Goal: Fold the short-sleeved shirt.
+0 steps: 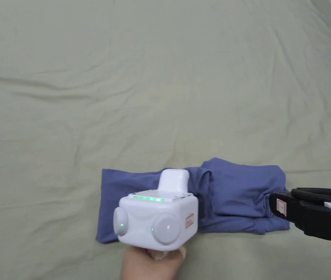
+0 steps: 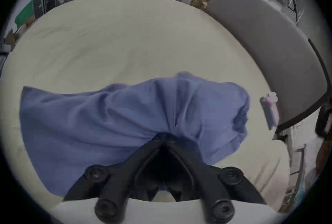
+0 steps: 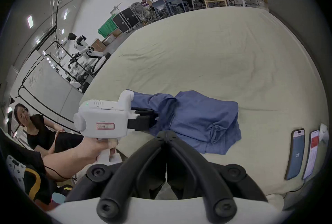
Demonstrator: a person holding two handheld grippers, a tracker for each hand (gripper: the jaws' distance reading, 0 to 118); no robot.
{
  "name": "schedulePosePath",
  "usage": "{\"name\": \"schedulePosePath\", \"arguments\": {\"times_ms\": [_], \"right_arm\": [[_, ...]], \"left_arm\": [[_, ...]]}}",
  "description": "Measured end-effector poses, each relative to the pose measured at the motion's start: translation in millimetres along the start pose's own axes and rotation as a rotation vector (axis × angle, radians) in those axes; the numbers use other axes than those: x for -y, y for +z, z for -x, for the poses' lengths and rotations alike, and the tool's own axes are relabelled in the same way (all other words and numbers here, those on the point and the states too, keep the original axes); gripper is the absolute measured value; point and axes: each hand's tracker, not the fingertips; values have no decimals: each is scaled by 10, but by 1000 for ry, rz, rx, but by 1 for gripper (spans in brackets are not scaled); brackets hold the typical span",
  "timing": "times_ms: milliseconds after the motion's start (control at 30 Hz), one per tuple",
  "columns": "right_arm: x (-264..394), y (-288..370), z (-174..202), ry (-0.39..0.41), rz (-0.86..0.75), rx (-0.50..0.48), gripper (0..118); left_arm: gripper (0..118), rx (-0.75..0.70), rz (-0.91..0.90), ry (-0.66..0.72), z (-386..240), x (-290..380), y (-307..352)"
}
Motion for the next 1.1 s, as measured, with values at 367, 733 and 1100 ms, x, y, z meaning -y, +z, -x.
{"name": "schedulePosePath", "arguments": {"times_ms": [367,733,1100], "right_arm": [[-43,123,50,10,-19,-16,2],[-78,-30,188,39,-14,-136,2],[-97,-95,343,79,18,-169,2]], "left_arm": [[17,578,-83,258,496,-181,575],[118,313,-9,458,2610,49,968],[118,1633,-232,828,2091,-104,421]]}}
